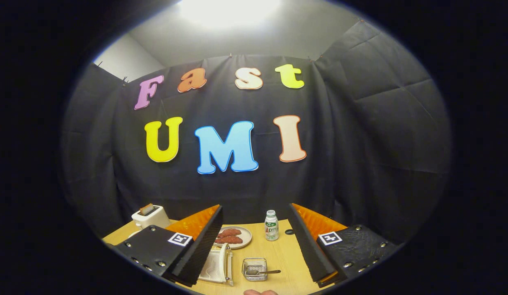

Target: Take the plate from the dish rack, then take the spoon from the basket and place it into the plate.

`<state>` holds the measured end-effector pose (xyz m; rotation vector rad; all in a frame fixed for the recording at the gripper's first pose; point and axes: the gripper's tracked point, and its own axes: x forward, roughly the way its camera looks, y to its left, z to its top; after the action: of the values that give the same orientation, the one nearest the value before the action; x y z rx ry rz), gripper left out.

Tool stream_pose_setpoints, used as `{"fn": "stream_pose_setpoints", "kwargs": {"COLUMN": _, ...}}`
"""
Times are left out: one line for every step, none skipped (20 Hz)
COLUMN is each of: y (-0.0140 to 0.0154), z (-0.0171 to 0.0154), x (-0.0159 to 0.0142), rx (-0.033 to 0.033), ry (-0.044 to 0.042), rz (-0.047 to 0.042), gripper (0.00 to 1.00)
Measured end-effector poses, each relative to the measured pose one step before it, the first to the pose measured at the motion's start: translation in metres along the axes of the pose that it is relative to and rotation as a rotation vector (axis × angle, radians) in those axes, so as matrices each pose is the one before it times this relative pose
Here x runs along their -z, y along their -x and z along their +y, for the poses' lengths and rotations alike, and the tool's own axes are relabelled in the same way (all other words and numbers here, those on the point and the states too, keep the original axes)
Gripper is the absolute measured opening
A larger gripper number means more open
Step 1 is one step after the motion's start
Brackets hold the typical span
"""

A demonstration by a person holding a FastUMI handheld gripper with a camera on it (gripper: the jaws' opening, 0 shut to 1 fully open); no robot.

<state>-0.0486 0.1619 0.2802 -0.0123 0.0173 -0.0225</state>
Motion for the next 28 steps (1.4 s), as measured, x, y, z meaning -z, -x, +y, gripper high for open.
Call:
{"fn": "stream_pose_setpoints", "kwargs": {"y": -0.00378, "z": 0.00858, "x": 0.00172, "rx": -0.01303, "ry": 0.01123, "rz": 0.02191, "gripper": 0.96}}
{"fn": "stream_pose_setpoints", "kwargs": {"y": -0.00436, "z": 0.01263, "x": 0.0025, "rx": -0.02003, "ry": 0.00605, "rz": 0.02796, "gripper": 0.96}}
{"fn": "stream_pose_setpoints", "kwargs": {"y": -0.00512, "z": 0.01002, "x": 0.00154, "rx": -0.01675, "ry": 0.0024, "rz": 0.02862, "gripper": 0.96}}
{"fn": "stream_pose_setpoints", "kwargs": {"y": -0.00505, "z": 0.00626, "x": 0.00552, "rx": -0.00521, "ry": 0.00256, "rz": 0.03881, "gripper": 0.96}}
{"fn": "stream_pose_setpoints", "kwargs": {"y": -0.00668, "z": 0.00812, "x": 0.00497, "rx": -0.00658, "ry": 0.00247, "rz": 0.04233, "gripper": 0.97}}
{"fn": "stream_pose_setpoints", "kwargs": {"y": -0.00582, "z": 0.0113, "x": 0.00681, "rx": -0.01848, "ry": -0.00395, "rz": 0.0481, "gripper": 0.97}}
{"fn": "stream_pose_setpoints", "kwargs": {"y": -0.00469, "z": 0.01222, "x": 0.00607, "rx": -0.02674, "ry": -0.00948, "rz": 0.05397, "gripper": 0.97}}
{"fn": "stream_pose_setpoints", "kwargs": {"y": -0.00668, "z": 0.01154, "x": 0.0068, "rx": -0.0239, "ry": -0.0119, "rz": 0.05234, "gripper": 0.97}}
{"fn": "stream_pose_setpoints", "kwargs": {"y": -0.00585, "z": 0.00972, "x": 0.00391, "rx": -0.02171, "ry": -0.0033, "rz": 0.04235, "gripper": 0.97}}
{"fn": "stream_pose_setpoints", "kwargs": {"y": -0.00739, "z": 0.00461, "x": 0.00622, "rx": -0.00413, "ry": 0.00682, "rz": 0.04649, "gripper": 0.97}}
{"fn": "stream_pose_setpoints", "kwargs": {"y": -0.00646, "z": 0.00522, "x": 0.00528, "rx": -0.00666, "ry": 0.00511, "rz": 0.0442, "gripper": 0.97}}
{"fn": "stream_pose_setpoints", "kwargs": {"y": -0.00698, "z": 0.00567, "x": 0.00437, "rx": -0.01052, "ry": -0.00505, "rz": 0.03534, "gripper": 0.97}}
{"fn": "stream_pose_setpoints", "kwargs": {"y": -0.00655, "z": 0.0057, "x": 0.00266, "rx": -0.01213, "ry": -0.00942, "rz": 0.02925, "gripper": 0.97}}
{"fn": "stream_pose_setpoints", "kwargs": {"y": -0.00722, "z": 0.00281, "x": 0.00277, "rx": -0.00217, "ry": -0.00738, "rz": 0.02447, "gripper": 0.97}}
{"fn": "stream_pose_setpoints", "kwargs": {"y": -0.00582, "z": 0.00251, "x": 0.00141, "rx": -0.0038, "ry": -0.00181, "rz": 0.0236, "gripper": 0.97}}
{"fn": "stream_pose_setpoints", "kwargs": {"y": -0.00777, "z": 0.00358, "x": 0.00222, "rx": -0.00104, "ry": -0.00072, "rz": 0.02343, "gripper": 0.97}}
{"fn": "stream_pose_setpoints", "kwargs": {"y": -0.00658, "z": 0.00253, "x": 0.00187, "rx": -0.00284, "ry": 0.00094, "rz": 0.0275, "gripper": 0.97}}
{"fn": "stream_pose_setpoints", "kwargs": {"y": -0.00496, "z": 0.00441, "x": 0.00418, "rx": -0.00763, "ry": -0.00922, "rz": 0.0354, "gripper": 0.97}}
{"fn": "stream_pose_setpoints", "kwargs": {"y": -0.00605, "z": 0.00606, "x": 0.00321, "rx": -0.01895, "ry": -0.01229, "rz": 0.03747, "gripper": 0.97}}
{"fn": "stream_pose_setpoints", "kwargs": {"y": -0.00683, "z": 0.00266, "x": 0.00336, "rx": -0.01095, "ry": -0.01396, "rz": 0.02603, "gripper": 0.98}}
{"fn": "stream_pose_setpoints", "kwargs": {"y": -0.00699, "z": -0.00028, "x": 0.00261, "rx": 0.00742, "ry": -0.01054, "rz": 0.03666, "gripper": 0.99}}
{"fn": "stream_pose_setpoints", "kwargs": {"y": -0.01012, "z": 0.00086, "x": 0.00403, "rx": 0.01029, "ry": -0.0068, "rz": 0.04097, "gripper": 0.99}}
{"fn": "stream_pose_setpoints", "kwargs": {"y": -0.00817, "z": 0.00133, "x": 0.00234, "rx": 0.00891, "ry": -0.00141, "rz": 0.03668, "gripper": 0.99}}
{"fn": "stream_pose_setpoints", "kwargs": {"y": -0.01231, "z": 0.00045, "x": 0.0045, "rx": 0.02095, "ry": 0.00654, "rz": 0.03871, "gripper": 0.99}}
{"fn": "stream_pose_setpoints", "kwargs": {"y": -0.00993, "z": -0.0009, "x": 0.00268, "rx": 0.02951, "ry": 0.00994, "rz": 0.0366, "gripper": 0.99}}
{"fn": "stream_pose_setpoints", "kwargs": {"y": -0.00916, "z": -0.00057, "x": 0.00394, "rx": 0.03168, "ry": 0.008, "rz": 0.03461, "gripper": 0.99}}
{"fn": "stream_pose_setpoints", "kwargs": {"y": -0.00727, "z": 0.00063, "x": 0.0025, "rx": 0.01896, "ry": 0.00074, "rz": 0.02398, "gripper": 0.99}}
{"fn": "stream_pose_setpoints", "kwargs": {"y": -0.00945, "z": 0.00452, "x": 0.00284, "rx": 0.01284, "ry": -0.00252, "rz": 0.01968, "gripper": 0.98}}
